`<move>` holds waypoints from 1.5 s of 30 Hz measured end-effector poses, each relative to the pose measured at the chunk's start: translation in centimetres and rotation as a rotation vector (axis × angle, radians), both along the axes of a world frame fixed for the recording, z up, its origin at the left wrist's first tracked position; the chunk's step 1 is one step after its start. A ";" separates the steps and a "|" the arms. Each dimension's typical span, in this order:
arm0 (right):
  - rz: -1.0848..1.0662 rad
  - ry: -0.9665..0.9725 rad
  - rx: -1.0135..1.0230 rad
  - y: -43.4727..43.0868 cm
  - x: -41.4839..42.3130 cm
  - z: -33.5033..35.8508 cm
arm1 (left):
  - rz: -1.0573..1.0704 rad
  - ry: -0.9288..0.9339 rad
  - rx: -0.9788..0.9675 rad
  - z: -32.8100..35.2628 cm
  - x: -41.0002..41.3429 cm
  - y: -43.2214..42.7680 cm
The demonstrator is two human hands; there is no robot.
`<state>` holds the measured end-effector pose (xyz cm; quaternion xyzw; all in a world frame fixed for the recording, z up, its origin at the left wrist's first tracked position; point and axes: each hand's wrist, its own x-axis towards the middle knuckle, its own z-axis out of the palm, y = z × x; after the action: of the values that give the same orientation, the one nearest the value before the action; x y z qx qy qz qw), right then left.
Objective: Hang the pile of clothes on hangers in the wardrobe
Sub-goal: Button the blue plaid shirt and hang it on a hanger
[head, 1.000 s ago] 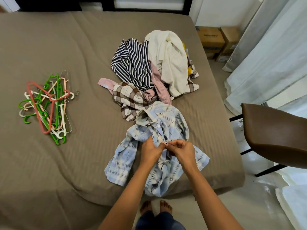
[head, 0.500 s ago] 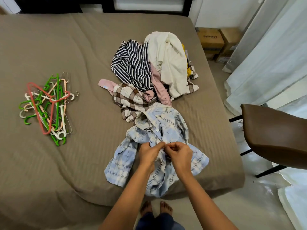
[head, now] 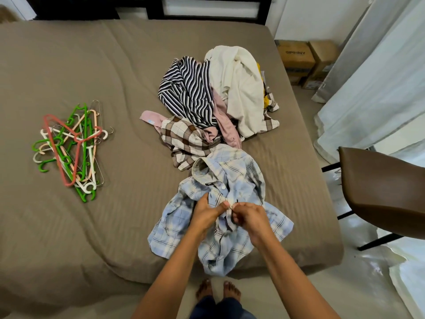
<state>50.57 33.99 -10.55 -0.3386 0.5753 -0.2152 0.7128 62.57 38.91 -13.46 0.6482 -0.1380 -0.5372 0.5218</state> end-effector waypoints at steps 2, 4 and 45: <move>0.025 -0.115 0.371 -1.0 -0.6 0.3 | -0.078 -0.017 -0.035 -0.1 0.4 0.5; 0.218 0.046 0.271 -1.7 -0.8 -0.3 | -0.152 -0.031 -0.043 0.1 0.4 1.0; 1.205 1.072 -0.351 -10.2 -2.4 4.0 | -0.659 0.036 0.467 4.2 14.4 -4.2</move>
<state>48.19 23.77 -6.57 -0.7524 0.5150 0.3082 0.2715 77.02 34.69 -9.26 0.6608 -0.2036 -0.7039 0.1627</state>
